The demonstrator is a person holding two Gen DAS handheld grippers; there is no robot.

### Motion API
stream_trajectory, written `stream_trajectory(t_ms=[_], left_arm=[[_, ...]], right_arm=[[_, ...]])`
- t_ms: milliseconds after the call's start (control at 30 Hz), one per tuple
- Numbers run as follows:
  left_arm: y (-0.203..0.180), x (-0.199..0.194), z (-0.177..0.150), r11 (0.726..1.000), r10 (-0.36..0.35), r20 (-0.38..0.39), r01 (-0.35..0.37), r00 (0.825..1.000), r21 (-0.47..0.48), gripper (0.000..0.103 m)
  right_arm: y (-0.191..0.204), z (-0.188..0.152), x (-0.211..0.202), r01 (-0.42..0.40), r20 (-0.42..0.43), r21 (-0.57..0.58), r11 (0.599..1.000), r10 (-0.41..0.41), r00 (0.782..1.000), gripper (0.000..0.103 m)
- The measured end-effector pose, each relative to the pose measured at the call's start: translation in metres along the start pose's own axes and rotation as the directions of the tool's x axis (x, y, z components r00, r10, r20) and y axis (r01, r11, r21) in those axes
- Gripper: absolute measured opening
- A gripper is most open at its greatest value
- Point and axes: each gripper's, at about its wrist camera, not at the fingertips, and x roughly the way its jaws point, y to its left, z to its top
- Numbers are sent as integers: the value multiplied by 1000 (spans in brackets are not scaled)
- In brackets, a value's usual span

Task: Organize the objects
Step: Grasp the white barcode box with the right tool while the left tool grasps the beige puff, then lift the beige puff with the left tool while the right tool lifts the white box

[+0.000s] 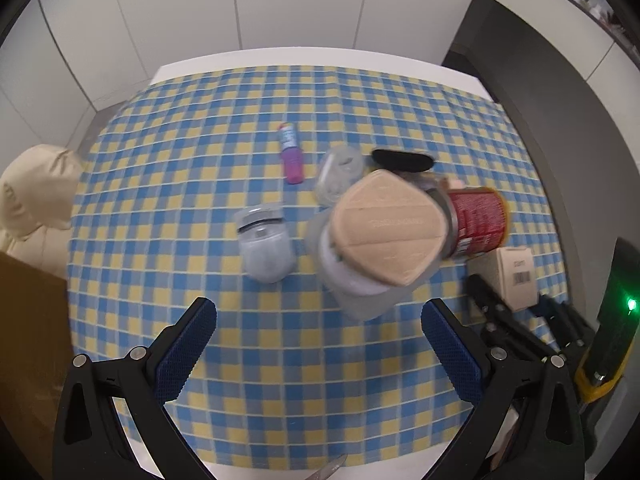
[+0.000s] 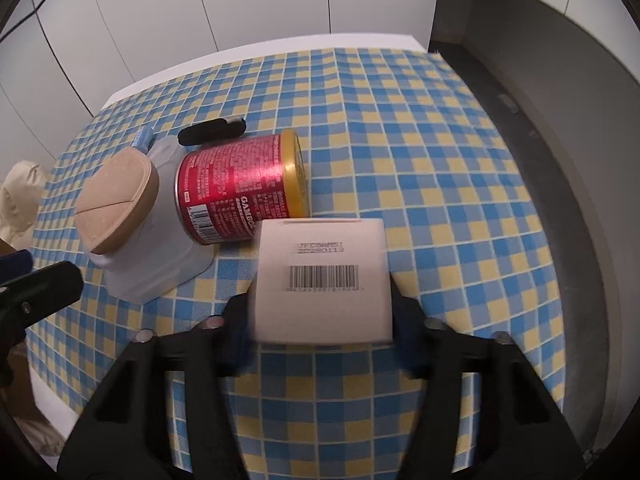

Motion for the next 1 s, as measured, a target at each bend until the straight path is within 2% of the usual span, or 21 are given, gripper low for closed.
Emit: stream_trajectory(t_ms=[100, 233, 367, 433, 500, 533, 633, 833, 1000], left_arm=[[-9, 2, 7, 1000, 3, 10, -3, 1000, 13, 102], [-25, 10, 21, 999, 30, 13, -31, 999, 45, 102], [-34, 23, 32, 997, 47, -2, -47, 999, 58, 101], [-36, 28, 35, 998, 36, -13, -35, 999, 52, 91], [-38, 34, 38, 999, 35, -25, -34, 999, 41, 84], [-38, 36, 38, 999, 31, -30, -30, 999, 37, 74], [-39, 37, 39, 999, 18, -5, -18, 1000, 35, 62], [-36, 25, 37, 999, 6, 42, -8, 999, 38, 60], [-30, 13, 33, 999, 16, 61, -19, 998, 48, 60]], right_arm=[[-12, 1, -5, 10, 13, 20, 1000, -10, 1000, 55], [-30, 3, -1, -22, -6, 61, 998, 22, 1000, 55], [-22, 3, 1, 25, -2, -5, 1000, -25, 1000, 55], [-17, 1, 1, 52, 2, -35, 998, -52, 999, 55], [-10, 0, 3, 38, -9, -50, 998, -38, 999, 55], [-9, 0, 2, 36, -6, -53, 998, -37, 999, 54], [-13, 1, 3, 13, -6, -45, 999, -13, 1000, 54], [-20, -5, -4, -3, -3, -5, 1000, 3, 1000, 54], [-36, 5, -7, -17, -3, 22, 1000, 17, 1000, 54]])
